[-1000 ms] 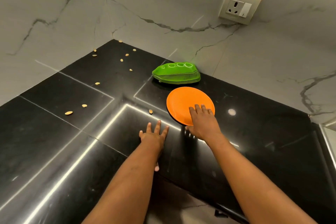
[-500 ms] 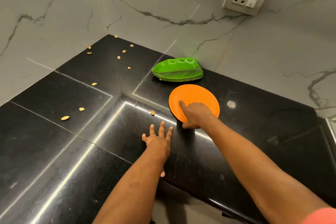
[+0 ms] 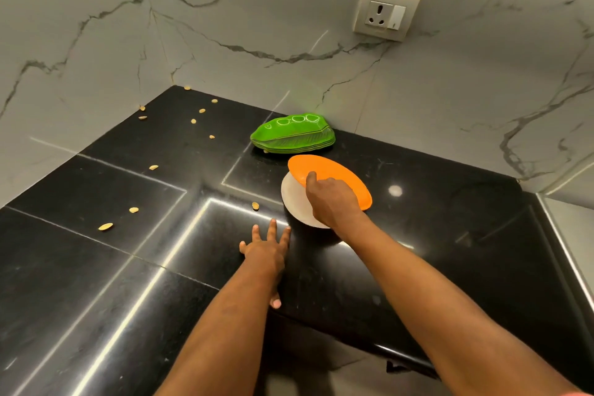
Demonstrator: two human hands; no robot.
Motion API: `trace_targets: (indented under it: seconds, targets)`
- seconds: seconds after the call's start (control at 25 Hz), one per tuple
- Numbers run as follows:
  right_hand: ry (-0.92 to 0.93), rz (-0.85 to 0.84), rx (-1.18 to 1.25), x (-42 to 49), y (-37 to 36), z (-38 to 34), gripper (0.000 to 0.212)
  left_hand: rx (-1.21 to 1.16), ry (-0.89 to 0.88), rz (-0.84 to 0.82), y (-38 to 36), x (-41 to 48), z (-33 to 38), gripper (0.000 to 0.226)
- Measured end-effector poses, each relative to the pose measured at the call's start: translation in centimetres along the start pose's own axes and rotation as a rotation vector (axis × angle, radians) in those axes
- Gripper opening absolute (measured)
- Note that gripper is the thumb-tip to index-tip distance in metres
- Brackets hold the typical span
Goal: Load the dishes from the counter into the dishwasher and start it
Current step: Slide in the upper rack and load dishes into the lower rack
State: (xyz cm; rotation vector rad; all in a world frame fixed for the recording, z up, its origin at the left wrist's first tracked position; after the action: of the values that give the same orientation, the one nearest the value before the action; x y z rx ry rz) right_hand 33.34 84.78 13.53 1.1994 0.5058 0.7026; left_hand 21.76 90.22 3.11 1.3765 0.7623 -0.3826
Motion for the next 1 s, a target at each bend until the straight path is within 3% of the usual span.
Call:
trace_targets:
  seconds: [0.08,0.2,0.32,0.44,0.6,0.76,1.0]
  targets:
    - [-0.151,0.072,0.035,-1.7,1.5,2.6,0.048,0.036,-0.008,0.018,-0.1,-0.1,-0.2,0.151]
    - [-0.545,0.199,0.229,-6.4,2.9,9.2,0.026,0.108,0.000,0.071,0.1,-0.8,0.0,0.148]
    - [-0.941,0.267,0.564,-12.9,0.9,14.9,0.022,0.210,-0.008,0.154,0.9,-2.4,1.8,0.126]
    - [-1.185,0.345,0.900,-18.0,-2.4,17.2,0.023,0.210,-0.034,0.241,1.1,-3.9,4.4,0.104]
    - [-1.342,0.352,1.305,-23.1,-8.0,17.3,0.031,-0.014,-0.088,0.322,-0.1,-5.1,8.7,0.103]
    - [-1.333,0.422,1.700,-26.5,-10.6,15.4,0.030,-0.037,-0.125,0.484,-0.4,-7.6,13.0,0.095]
    - [-1.284,0.468,1.943,-34.8,-10.9,15.6,0.028,-0.061,-0.084,0.605,-4.0,-13.2,19.2,0.093]
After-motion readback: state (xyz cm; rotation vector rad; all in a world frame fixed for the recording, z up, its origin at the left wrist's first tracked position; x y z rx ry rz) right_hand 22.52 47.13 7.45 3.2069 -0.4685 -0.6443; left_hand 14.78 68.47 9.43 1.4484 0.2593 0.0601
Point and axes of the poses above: each hand's wrist, its own x-axis towards the middle knuckle, its own y-axis out of the back of the hand, z = x × y, the point moved 9 cm from there along x, towards the middle knuckle, and after that the axes turned 4 degrees about z, right-handed, at the moved point
